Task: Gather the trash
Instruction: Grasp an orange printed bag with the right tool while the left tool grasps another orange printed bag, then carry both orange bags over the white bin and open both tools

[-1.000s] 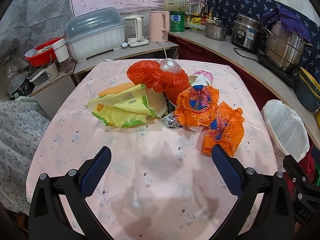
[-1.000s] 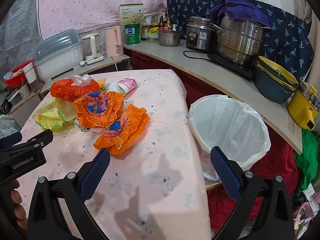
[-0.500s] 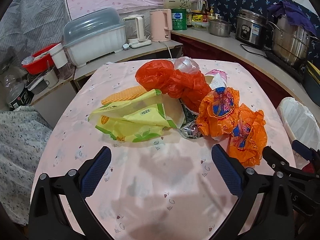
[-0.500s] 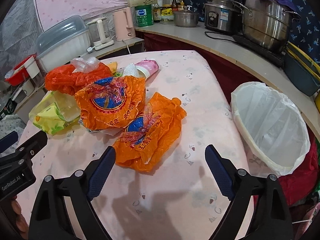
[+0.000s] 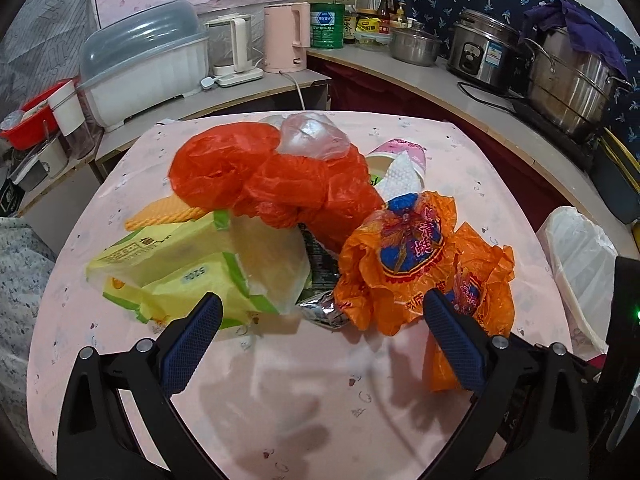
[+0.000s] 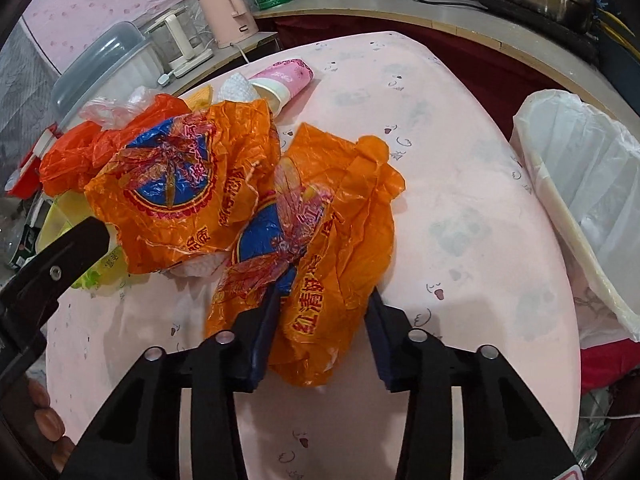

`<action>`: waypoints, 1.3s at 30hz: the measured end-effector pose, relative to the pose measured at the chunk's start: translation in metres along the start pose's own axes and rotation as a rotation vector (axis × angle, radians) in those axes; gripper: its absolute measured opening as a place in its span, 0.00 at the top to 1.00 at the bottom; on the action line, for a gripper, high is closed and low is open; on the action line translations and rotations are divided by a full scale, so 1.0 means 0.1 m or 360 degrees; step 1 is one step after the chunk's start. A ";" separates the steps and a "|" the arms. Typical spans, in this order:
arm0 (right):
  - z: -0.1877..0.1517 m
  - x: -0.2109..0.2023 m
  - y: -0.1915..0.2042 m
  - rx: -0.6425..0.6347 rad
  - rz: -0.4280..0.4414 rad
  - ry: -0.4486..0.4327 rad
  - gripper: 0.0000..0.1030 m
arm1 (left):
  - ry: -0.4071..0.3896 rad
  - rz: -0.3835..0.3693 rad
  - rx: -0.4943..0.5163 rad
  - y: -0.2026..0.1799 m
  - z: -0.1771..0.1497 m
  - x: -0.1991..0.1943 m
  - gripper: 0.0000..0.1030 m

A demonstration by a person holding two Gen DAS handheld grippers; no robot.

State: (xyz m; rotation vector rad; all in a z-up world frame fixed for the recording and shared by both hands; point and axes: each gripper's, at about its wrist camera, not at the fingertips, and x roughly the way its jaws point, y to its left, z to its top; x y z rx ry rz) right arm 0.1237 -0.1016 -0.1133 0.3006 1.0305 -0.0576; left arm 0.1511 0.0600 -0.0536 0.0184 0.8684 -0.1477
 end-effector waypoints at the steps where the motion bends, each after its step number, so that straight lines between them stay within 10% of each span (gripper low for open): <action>1: 0.00 -0.01 -0.02 0.0012 0.0021 -0.0012 0.70 | 0.0001 -0.0005 0.0005 -0.03 0.02 0.04 0.07; 8: 0.02 -0.14 -0.18 0.0026 0.0027 -0.0058 0.80 | 0.0043 -0.0057 0.0003 -0.19 0.11 0.32 0.13; 19: 0.07 -0.27 -0.33 0.0014 -0.0038 -0.0113 0.80 | 0.0099 -0.0050 0.0031 -0.32 0.11 0.38 0.79; 39: 0.05 -1.04 -0.72 0.0095 -0.0112 -0.0394 0.80 | -0.0111 -0.0137 0.0157 -0.77 0.14 -0.36 0.87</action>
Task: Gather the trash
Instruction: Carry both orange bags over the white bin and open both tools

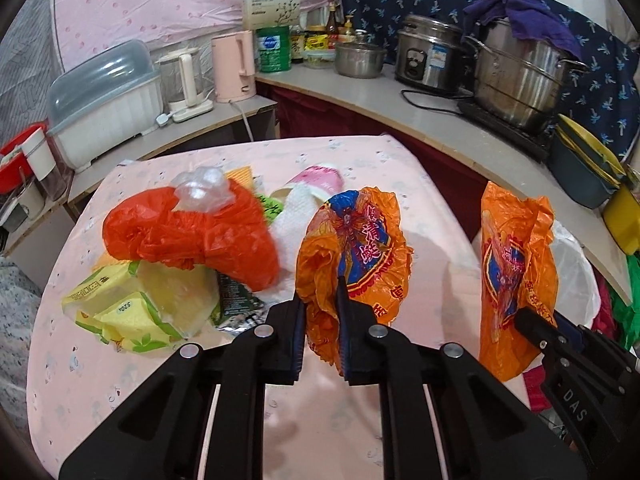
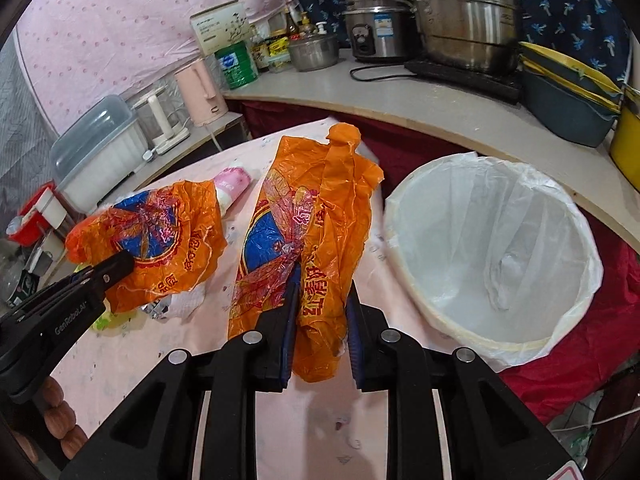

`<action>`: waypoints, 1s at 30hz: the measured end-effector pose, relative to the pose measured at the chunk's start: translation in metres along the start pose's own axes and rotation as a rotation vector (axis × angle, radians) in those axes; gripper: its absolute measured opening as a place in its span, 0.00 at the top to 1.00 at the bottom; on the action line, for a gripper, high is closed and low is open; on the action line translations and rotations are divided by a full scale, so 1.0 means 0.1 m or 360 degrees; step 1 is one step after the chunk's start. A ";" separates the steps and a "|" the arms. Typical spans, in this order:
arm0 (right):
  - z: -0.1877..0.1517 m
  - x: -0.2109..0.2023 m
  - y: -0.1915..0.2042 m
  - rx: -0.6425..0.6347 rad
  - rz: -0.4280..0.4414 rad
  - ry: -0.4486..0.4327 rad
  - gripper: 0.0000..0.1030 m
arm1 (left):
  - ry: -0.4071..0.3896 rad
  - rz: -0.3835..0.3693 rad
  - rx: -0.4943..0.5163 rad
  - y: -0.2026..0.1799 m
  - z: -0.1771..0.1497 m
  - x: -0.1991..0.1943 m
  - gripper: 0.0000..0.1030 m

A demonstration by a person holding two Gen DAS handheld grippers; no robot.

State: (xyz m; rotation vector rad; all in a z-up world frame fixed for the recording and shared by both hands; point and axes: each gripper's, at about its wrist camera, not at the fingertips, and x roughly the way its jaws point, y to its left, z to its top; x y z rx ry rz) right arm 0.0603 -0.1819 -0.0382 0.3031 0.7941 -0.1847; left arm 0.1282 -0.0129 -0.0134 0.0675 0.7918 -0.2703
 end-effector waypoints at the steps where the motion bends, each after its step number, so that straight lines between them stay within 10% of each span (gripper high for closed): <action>1: 0.01 -0.04 -0.04 0.0010 -0.0009 -0.0015 0.80 | -0.0008 -0.0009 0.0012 -0.05 0.00 -0.03 0.87; 30: 0.10 -0.39 -1.43 0.0329 -0.0346 -0.0140 0.79 | 0.0050 -0.0429 0.0425 -1.80 0.09 0.21 0.87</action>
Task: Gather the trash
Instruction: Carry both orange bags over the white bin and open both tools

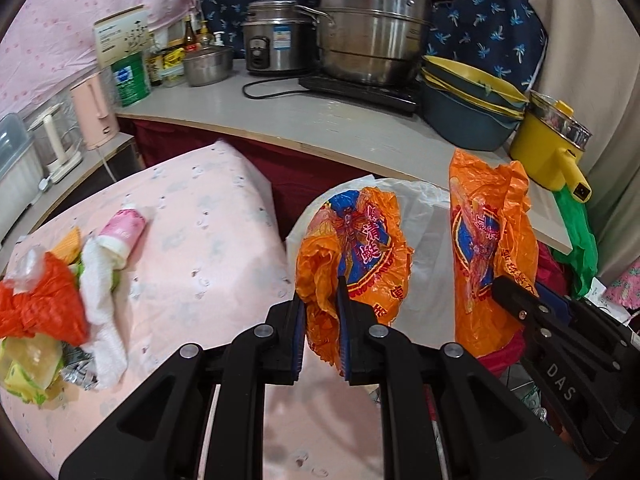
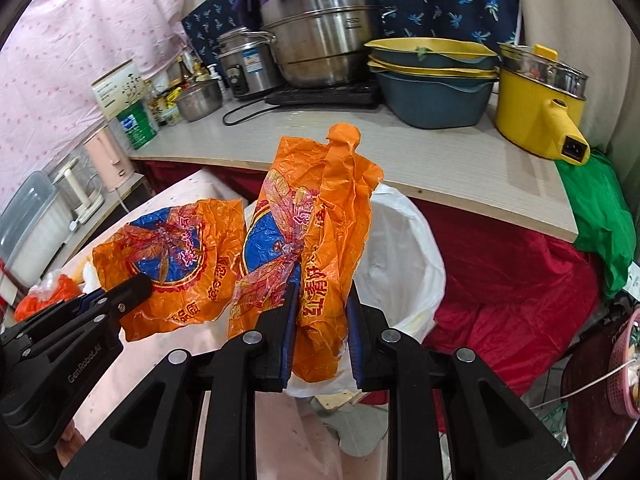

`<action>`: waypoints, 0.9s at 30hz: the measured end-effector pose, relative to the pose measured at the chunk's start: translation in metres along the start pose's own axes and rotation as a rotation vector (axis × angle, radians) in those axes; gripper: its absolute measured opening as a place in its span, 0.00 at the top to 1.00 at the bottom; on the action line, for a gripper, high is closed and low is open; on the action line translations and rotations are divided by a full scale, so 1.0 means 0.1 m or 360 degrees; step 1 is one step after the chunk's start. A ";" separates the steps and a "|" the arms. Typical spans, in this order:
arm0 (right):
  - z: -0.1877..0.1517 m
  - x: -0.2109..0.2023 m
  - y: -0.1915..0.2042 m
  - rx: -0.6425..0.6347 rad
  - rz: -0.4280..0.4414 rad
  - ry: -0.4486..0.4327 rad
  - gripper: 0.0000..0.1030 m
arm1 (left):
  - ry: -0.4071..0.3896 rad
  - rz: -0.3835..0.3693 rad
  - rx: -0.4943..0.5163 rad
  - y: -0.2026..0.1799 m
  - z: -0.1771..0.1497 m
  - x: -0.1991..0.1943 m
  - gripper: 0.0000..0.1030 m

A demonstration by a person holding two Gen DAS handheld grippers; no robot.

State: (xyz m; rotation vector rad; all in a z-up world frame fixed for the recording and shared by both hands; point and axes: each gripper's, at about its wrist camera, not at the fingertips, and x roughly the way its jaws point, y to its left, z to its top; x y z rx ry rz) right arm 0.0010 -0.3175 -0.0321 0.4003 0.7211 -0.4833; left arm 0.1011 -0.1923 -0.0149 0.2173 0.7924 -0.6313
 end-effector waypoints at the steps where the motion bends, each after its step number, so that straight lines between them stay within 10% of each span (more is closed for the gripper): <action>1: 0.01 0.02 -0.03 0.0010 -0.0009 0.0005 0.79 | 0.0006 -0.0006 0.0005 -0.02 0.02 0.04 0.87; 18: 0.11 0.27 -0.11 0.0041 -0.0054 0.0017 0.73 | 0.0032 0.0005 -0.0025 0.01 0.08 0.33 0.42; 27: 0.21 0.26 0.03 0.0018 -0.0031 -0.0018 0.60 | 0.0015 0.0068 -0.0073 0.20 0.03 0.24 0.34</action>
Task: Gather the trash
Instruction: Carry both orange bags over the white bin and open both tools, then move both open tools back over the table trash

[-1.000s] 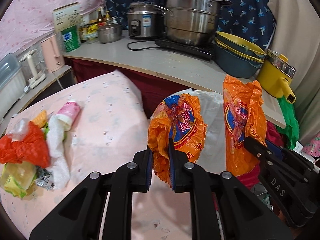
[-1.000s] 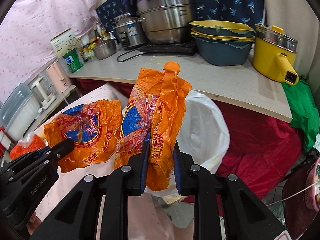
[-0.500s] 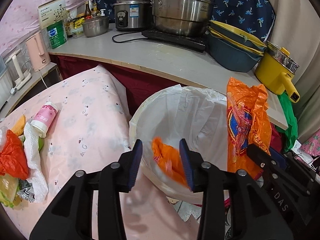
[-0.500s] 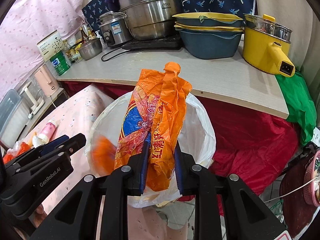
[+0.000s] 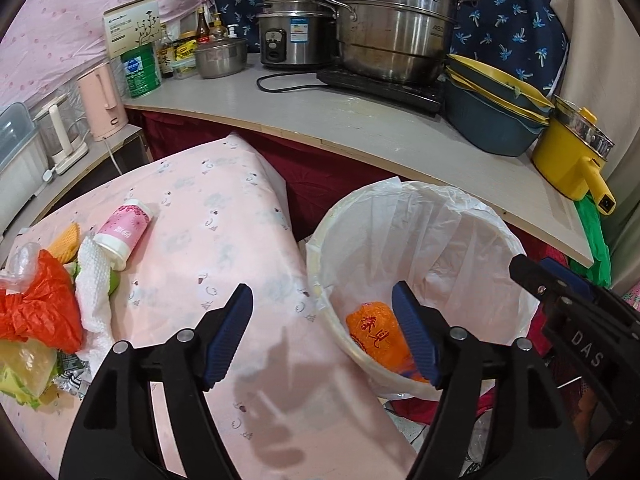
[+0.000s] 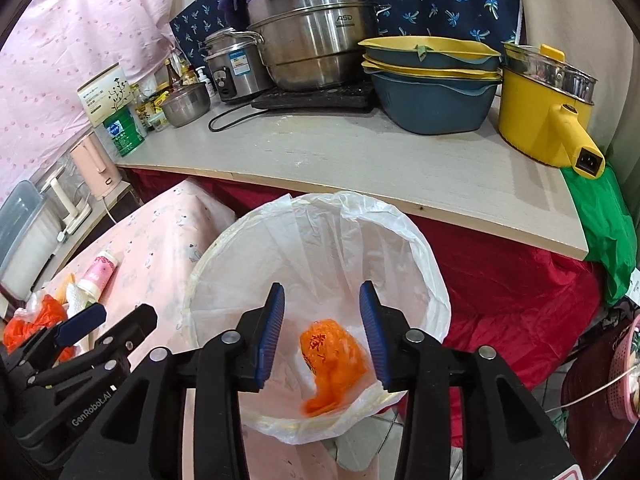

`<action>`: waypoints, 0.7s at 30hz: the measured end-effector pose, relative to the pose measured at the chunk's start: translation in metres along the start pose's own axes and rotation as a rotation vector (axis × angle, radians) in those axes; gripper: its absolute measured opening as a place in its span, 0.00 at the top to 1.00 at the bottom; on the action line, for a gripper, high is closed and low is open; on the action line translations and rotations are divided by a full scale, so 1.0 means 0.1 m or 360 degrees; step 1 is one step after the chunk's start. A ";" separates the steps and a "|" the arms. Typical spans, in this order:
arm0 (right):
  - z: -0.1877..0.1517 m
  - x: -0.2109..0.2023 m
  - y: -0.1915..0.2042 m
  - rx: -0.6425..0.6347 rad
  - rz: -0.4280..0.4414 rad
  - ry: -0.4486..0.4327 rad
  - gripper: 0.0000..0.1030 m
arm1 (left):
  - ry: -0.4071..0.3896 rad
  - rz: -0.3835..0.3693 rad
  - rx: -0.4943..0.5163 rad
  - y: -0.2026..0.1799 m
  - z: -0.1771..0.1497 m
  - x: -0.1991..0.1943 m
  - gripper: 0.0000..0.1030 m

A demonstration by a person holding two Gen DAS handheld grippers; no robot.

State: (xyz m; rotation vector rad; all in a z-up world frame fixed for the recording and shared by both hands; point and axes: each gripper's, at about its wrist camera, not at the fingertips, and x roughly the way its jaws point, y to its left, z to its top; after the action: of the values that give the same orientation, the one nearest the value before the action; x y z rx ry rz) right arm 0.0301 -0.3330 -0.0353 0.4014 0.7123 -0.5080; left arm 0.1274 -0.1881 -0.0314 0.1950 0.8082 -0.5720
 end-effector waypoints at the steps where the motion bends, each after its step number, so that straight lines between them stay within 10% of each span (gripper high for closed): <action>1: 0.01 -0.01 0.02 -0.0001 0.0004 -0.0004 0.60 | -0.0001 0.0005 -0.0007 0.02 -0.01 -0.01 0.33; 21: -0.05 -0.47 0.61 -0.0128 0.0127 -0.0097 0.50 | -0.0072 0.0129 -0.0178 0.65 -0.20 -0.53 0.33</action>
State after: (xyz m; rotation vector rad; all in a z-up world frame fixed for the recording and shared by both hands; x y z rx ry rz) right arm 0.0322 -0.2671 0.0051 0.3365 0.6532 -0.4131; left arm 0.1218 -0.1048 -0.0095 0.1110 0.7825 -0.4523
